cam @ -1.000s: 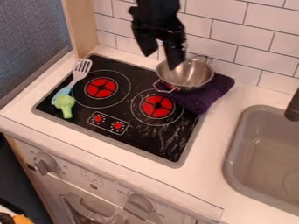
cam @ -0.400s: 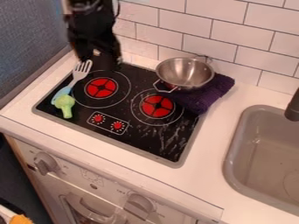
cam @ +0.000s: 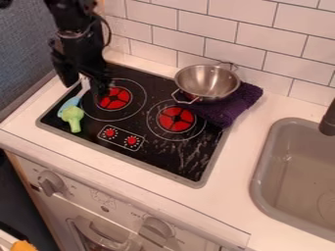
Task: Moved the green object to the right corner of the burner
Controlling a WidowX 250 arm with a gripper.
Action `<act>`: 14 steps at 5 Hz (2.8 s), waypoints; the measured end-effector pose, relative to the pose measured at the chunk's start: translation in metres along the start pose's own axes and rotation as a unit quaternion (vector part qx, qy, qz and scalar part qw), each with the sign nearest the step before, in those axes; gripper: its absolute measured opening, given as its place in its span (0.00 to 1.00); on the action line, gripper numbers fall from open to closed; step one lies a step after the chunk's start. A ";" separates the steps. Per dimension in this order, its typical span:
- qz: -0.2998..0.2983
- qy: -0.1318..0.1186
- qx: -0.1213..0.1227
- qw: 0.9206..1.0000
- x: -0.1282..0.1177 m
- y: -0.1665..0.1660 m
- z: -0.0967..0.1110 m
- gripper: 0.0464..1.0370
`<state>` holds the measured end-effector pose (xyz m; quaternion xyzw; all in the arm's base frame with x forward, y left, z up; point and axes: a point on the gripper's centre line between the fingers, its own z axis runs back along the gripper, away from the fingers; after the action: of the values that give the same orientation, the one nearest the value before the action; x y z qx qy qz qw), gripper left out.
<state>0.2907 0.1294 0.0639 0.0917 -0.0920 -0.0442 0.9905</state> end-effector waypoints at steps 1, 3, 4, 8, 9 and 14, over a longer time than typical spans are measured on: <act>0.001 0.016 0.017 1.000 -0.008 0.007 -0.011 0.96; 0.017 0.009 0.017 1.000 -0.028 0.002 -0.028 0.96; 0.030 -0.020 0.020 0.999 -0.032 0.005 -0.035 0.88; 0.017 -0.021 0.049 0.998 -0.024 0.001 -0.033 0.54; 0.021 -0.014 0.036 0.999 -0.026 0.000 -0.033 0.54; -0.069 -0.118 -0.019 0.990 0.022 -0.096 0.058 0.53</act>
<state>0.2940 0.0230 0.1052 0.0732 -0.2007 -0.1248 0.9689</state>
